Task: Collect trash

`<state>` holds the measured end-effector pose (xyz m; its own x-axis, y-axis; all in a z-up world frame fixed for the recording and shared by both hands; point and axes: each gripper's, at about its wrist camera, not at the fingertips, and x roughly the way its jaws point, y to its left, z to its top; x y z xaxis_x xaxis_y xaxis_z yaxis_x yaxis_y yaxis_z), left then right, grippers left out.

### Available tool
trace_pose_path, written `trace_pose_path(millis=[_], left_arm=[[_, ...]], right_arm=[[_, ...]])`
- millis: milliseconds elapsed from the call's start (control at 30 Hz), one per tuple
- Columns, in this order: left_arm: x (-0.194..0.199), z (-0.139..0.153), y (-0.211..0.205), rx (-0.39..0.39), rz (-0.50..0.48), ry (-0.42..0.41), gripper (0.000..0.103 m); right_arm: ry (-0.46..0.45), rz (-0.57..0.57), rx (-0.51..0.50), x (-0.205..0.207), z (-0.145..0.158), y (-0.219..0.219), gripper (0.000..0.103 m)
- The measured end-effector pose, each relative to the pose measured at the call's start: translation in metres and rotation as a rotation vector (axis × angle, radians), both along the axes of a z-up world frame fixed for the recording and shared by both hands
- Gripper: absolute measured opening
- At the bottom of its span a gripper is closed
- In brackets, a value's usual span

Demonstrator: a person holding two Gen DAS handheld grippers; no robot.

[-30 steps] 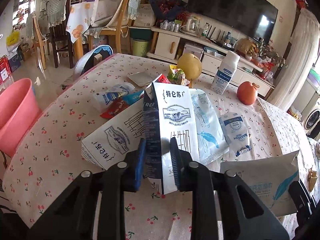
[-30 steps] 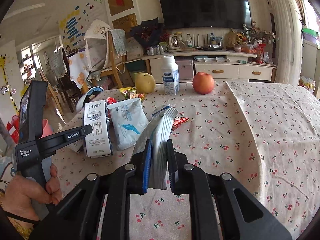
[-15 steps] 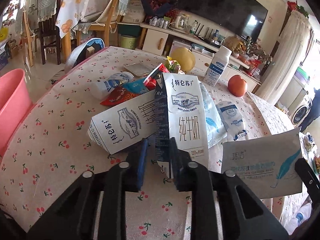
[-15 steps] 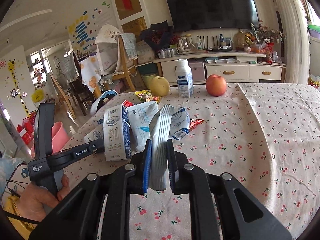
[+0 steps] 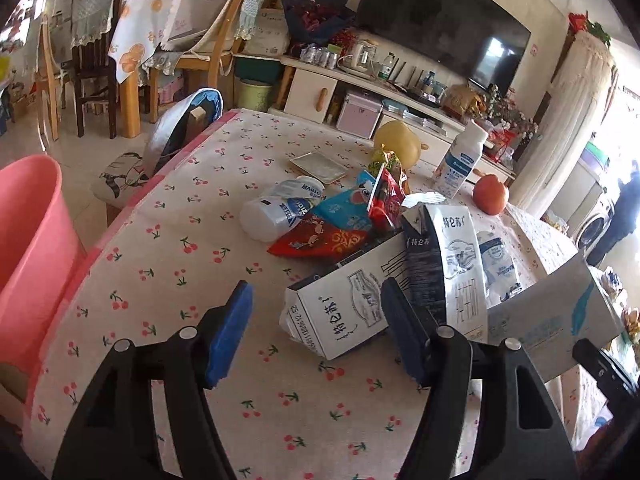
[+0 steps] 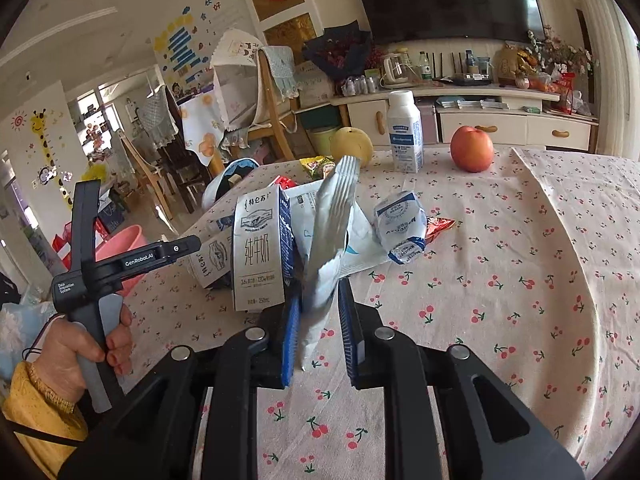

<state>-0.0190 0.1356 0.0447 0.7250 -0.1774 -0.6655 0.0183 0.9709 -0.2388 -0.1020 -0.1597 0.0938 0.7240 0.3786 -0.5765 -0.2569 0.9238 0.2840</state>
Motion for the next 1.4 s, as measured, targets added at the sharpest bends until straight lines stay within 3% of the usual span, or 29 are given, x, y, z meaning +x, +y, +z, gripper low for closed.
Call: trace_pose_path(millis=[233,367,533,833,967,1167,1400], left_arm=[[-0.004,0.006,-0.026,0.051,-0.168,-0.035,0.068],[-0.004,0.004,-0.053,0.046,-0.21,-0.013,0.068],[-0.005,-0.004,-0.087,0.065,-0.183,0.037,0.068],[0.006,-0.005,-0.121,0.138,-0.069,0.067,0.068],[0.011,-0.003,-0.126,0.107,-0.045,0.097,0.071],[0.025,-0.013,-0.13,0.146,0.009,0.13,0.067],[0.009,-0.001,-0.131,0.177,-0.008,0.08,0.066]], right_arm=[[0.064,-0.029,0.058,0.025,-0.017,-0.003,0.022],[0.071,-0.063,0.015,0.032,-0.023,-0.002,0.02],[0.038,-0.094,-0.05,0.032,-0.021,-0.003,0.016],[0.047,-0.107,0.029,0.027,-0.016,-0.025,0.012],[0.045,-0.117,0.058,0.024,-0.013,-0.032,0.012],[0.029,-0.108,0.068,0.019,-0.006,-0.035,0.012],[0.02,-0.086,0.099,0.016,-0.004,-0.039,0.012]])
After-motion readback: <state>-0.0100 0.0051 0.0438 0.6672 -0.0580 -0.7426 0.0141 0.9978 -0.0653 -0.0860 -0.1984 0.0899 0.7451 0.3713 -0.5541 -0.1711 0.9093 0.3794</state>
